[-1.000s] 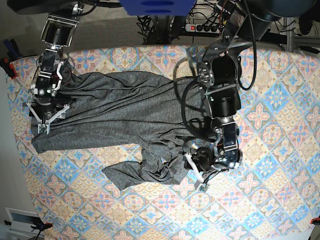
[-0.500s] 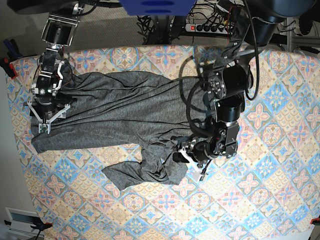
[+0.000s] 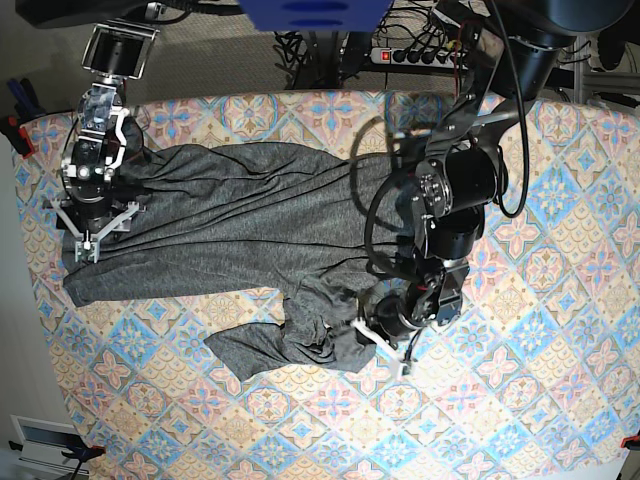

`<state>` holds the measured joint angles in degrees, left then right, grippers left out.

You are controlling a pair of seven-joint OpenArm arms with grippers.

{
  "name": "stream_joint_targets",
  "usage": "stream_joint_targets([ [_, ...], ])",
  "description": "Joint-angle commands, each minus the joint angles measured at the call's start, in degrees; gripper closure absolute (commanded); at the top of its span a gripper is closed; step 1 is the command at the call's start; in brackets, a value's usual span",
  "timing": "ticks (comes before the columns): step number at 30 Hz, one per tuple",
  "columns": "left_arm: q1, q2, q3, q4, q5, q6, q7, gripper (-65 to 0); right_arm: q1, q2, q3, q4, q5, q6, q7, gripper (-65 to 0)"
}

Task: Layout the t-shirt on the table in an organized manner, then fold the t-shirt properly

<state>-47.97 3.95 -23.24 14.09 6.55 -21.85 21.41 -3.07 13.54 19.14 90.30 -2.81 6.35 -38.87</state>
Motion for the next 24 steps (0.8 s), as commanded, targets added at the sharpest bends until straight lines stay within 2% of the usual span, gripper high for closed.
stream_joint_targets([
  [1, -2.4, -0.1, 0.1, 1.0, -0.8, -0.3, -1.4, -3.9, 0.2, 0.5, 0.2, 2.0, 0.0, -0.2, 0.9, -34.7],
  [6, -4.8, -2.2, 0.2, 0.9, -0.7, -0.2, -3.7, -3.5, -1.6, 0.4, 0.2, 4.7, 0.0, -0.2, 0.9, -34.7],
  [10, -8.3, -4.0, 0.2, 0.8, -0.7, -0.2, -3.8, -3.5, -1.9, -1.4, 0.2, 5.0, 0.0, -0.2, 0.9, -34.7],
  [13, -9.8, -4.6, 0.3, 0.5, -0.6, -0.2, -3.2, -3.7, -2.7, -1.5, 0.2, 5.0, 0.0, -0.2, 0.9, -34.7],
  [16, -9.7, -3.7, 4.5, 0.5, -0.6, -0.2, 0.4, -3.9, -2.6, -3.1, 0.2, 4.9, 0.0, -0.2, 0.9, -34.7],
  [18, -8.2, -1.2, 10.1, 1.0, -0.7, -0.2, 4.3, -5.4, -2.5, -3.4, 0.2, 4.7, 0.0, -0.2, 0.9, -34.7],
  [21, -7.3, 1.3, 15.9, 1.0, -1.4, -0.2, 8.7, -11.6, -2.5, -3.4, 0.2, 4.6, 0.0, -0.2, 0.9, -34.7],
  [24, -5.4, 2.5, 15.7, 1.0, -1.7, 0.1, 9.5, -17.7, -2.4, -3.4, 0.2, 4.6, 0.0, -0.2, 0.9, -34.7],
])
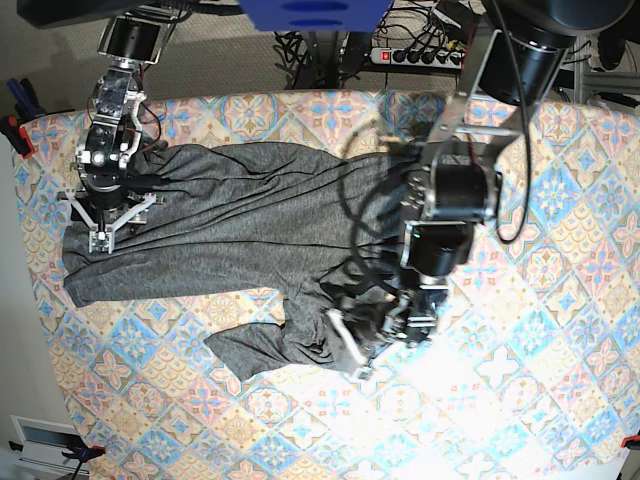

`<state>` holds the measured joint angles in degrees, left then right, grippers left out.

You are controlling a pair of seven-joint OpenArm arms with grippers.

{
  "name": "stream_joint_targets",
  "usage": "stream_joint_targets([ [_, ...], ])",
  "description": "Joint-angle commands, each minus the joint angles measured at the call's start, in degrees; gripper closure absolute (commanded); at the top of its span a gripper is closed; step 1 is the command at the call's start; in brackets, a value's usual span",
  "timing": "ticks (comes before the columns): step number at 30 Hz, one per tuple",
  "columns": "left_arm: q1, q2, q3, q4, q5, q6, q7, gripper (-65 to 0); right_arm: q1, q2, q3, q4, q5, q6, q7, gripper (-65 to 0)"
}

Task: Layout the t-shirt on the table in an organized manner, then fold the t-shirt properly

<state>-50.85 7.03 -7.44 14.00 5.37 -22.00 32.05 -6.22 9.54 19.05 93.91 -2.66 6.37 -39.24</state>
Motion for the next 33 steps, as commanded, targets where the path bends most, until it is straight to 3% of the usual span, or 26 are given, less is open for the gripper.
stream_joint_targets([
  [1, -2.2, -0.5, -0.1, 1.1, -1.2, 0.3, -1.2, -19.3, 0.6, 0.6, 0.2, 1.0, -0.1, -0.2, 1.2, -34.7],
  [6, 0.1, -0.7, -0.3, 1.1, -6.7, 0.4, -1.2, -21.6, 0.6, 0.6, 0.2, 0.9, -0.1, -0.2, 1.2, -34.7],
  [14, 4.0, -0.7, 0.0, 1.0, -6.8, 0.4, -4.8, -20.7, 0.7, 0.6, 0.2, 0.9, -0.1, -0.2, 1.2, -34.7],
  [16, 4.0, -0.7, 0.0, 0.7, -6.7, 0.4, -5.1, -16.4, 0.6, 0.6, 0.2, 0.9, -0.1, -0.2, 1.2, -34.7],
  [19, 3.4, -1.0, -0.1, 1.0, -6.8, 1.4, -5.5, -2.9, 0.6, 0.6, 0.2, 1.3, -0.1, -0.2, 1.2, -34.7],
  [23, 0.7, -2.9, -0.1, 1.1, -7.3, 4.5, -6.6, -4.7, 0.6, 0.6, 0.2, 1.3, -0.1, -0.2, 1.2, -34.7],
  [26, -1.1, -4.9, -0.1, 1.0, -7.0, 4.5, -9.2, -3.6, 0.5, 0.5, 0.2, 1.3, -0.1, -0.2, 1.2, -34.7],
  [33, -3.3, -5.8, -0.1, 1.1, -7.0, 4.5, -10.9, -3.6, 0.5, 0.5, 0.2, 1.3, -0.1, -0.2, 1.2, -34.7],
])
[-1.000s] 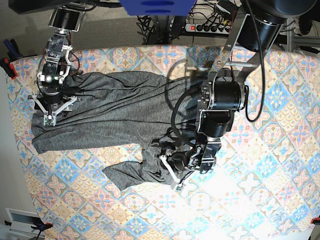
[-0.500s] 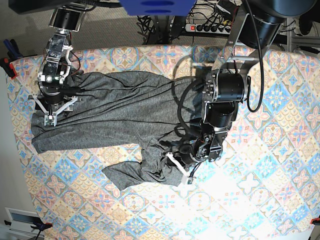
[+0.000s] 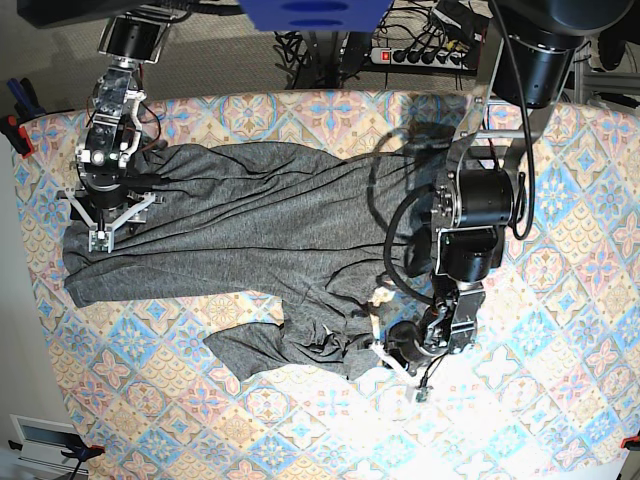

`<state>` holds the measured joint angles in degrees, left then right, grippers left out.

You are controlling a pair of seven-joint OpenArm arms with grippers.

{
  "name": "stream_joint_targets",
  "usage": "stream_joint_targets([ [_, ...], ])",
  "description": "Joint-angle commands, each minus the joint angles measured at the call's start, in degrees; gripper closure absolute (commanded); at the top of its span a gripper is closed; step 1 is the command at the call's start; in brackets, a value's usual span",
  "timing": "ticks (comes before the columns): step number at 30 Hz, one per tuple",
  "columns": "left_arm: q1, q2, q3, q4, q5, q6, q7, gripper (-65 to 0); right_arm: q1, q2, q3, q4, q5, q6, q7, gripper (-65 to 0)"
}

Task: Layout the t-shirt on the table in an organized manner, then fold the t-shirt properly

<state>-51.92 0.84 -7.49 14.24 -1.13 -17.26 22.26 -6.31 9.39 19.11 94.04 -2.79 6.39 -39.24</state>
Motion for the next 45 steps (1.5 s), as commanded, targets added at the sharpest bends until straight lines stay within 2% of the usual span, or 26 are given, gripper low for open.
stream_joint_targets([
  [1, -2.6, 0.3, 0.0, 0.8, -0.5, -0.3, -2.2, -3.6, 0.6, 0.7, 0.2, 1.2, 0.0, -0.2, 1.2, -34.7],
  [3, -3.2, -0.3, -0.1, 0.4, -0.4, -0.3, -2.9, -3.6, 0.5, 0.7, 0.2, 1.2, 0.0, -0.2, 1.2, -34.7],
  [5, -3.2, 0.9, 0.1, 0.4, -0.2, -0.7, -0.5, -5.9, 0.5, 0.7, 0.2, 1.1, 0.0, -0.2, 1.2, -34.7],
  [11, -2.0, 6.2, 7.0, 0.8, 0.8, -0.3, 5.3, -21.9, 0.5, 0.6, 0.2, 1.0, 0.0, -0.2, 1.2, -34.7],
  [19, -1.5, 6.0, 7.0, 0.4, -6.9, -0.3, 6.2, -22.4, 0.5, 0.7, 0.2, 0.9, 0.0, -0.2, 1.2, -34.7],
  [24, 2.7, 4.6, 7.0, 0.7, -7.4, -0.2, 8.7, -23.5, 0.5, 0.7, 0.2, 0.9, 0.0, -0.2, 1.2, -34.7],
  [26, 4.2, 3.4, 7.0, 0.7, -7.4, 1.5, 9.2, -23.8, 0.5, 0.7, 0.2, 0.9, 0.0, -0.2, 1.2, -34.7],
  [28, 5.1, 2.5, 7.1, 0.7, -7.4, 5.3, 8.7, -23.9, 0.5, 0.7, 0.2, 0.9, 0.0, -0.2, 1.2, -34.7],
  [30, 5.7, 1.6, 7.4, 0.7, -7.1, 7.3, 8.0, -23.7, 0.6, 0.7, 0.2, 0.9, 0.0, -0.2, 1.2, -34.7],
  [33, 5.9, 0.9, 7.5, 0.7, -7.0, 6.9, 4.9, -21.8, 0.6, 0.7, 0.2, 0.9, 0.0, -0.2, 1.2, -34.7],
  [37, 5.3, 0.8, 7.4, 0.6, -7.0, 7.3, 2.6, -5.2, 0.6, 0.6, 0.1, 1.2, 0.0, -0.2, 1.2, -34.7],
  [41, 3.2, 0.7, 7.4, 0.3, -7.0, 7.3, 2.4, -6.6, 0.4, 0.6, 0.1, 1.2, 0.0, -0.2, 1.2, -34.7],
  [45, 1.2, -1.1, 7.4, 0.7, -7.1, 7.4, 2.2, -5.2, -3.0, 0.6, 0.1, 1.7, 0.0, -0.2, 1.2, -34.7],
])
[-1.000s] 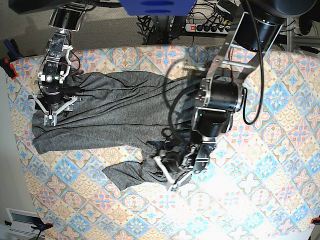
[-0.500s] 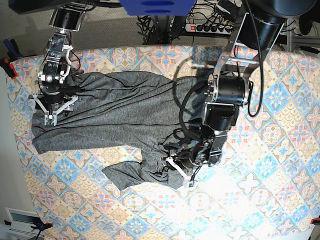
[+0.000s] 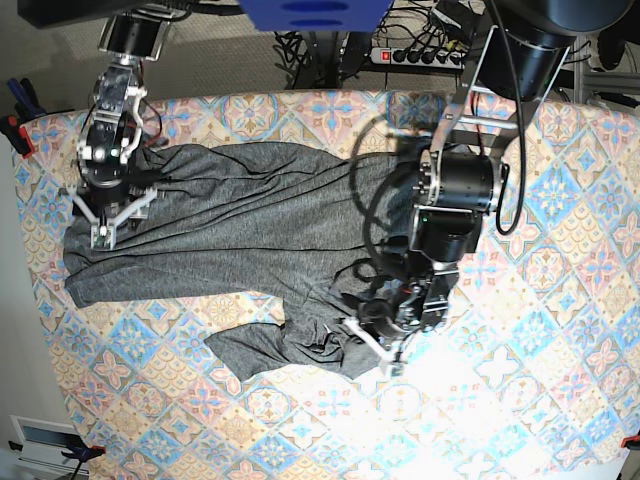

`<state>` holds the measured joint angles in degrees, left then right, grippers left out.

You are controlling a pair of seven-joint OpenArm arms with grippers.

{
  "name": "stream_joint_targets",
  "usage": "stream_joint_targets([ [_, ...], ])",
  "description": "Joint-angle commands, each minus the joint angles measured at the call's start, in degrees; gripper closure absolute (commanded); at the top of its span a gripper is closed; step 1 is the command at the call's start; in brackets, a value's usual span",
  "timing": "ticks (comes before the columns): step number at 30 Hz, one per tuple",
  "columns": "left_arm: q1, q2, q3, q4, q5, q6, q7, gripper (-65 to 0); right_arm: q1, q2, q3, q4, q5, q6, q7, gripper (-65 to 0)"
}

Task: Layout the t-shirt on the table in an organized manner, then fold the t-shirt properly

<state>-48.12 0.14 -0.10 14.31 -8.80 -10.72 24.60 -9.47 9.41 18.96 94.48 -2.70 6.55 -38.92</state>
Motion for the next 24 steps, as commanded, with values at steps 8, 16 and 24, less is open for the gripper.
stream_joint_targets([
  [8, -6.9, -5.3, 0.1, 0.3, 0.8, 0.8, -2.8, -4.9, -0.7, 0.6, 0.3, 5.4, -0.1, -0.3, 0.9, -34.7],
  [16, -7.2, -3.5, 2.7, 0.7, 4.1, 0.7, -6.7, -4.9, -1.6, 0.6, 0.3, 6.7, -0.1, -0.3, 0.9, -34.7],
  [24, -9.6, 2.9, 5.8, 1.5, 5.4, 0.4, 8.2, -14.7, -3.9, -1.1, -0.5, 9.8, -0.1, -0.3, 0.9, -34.7],
])
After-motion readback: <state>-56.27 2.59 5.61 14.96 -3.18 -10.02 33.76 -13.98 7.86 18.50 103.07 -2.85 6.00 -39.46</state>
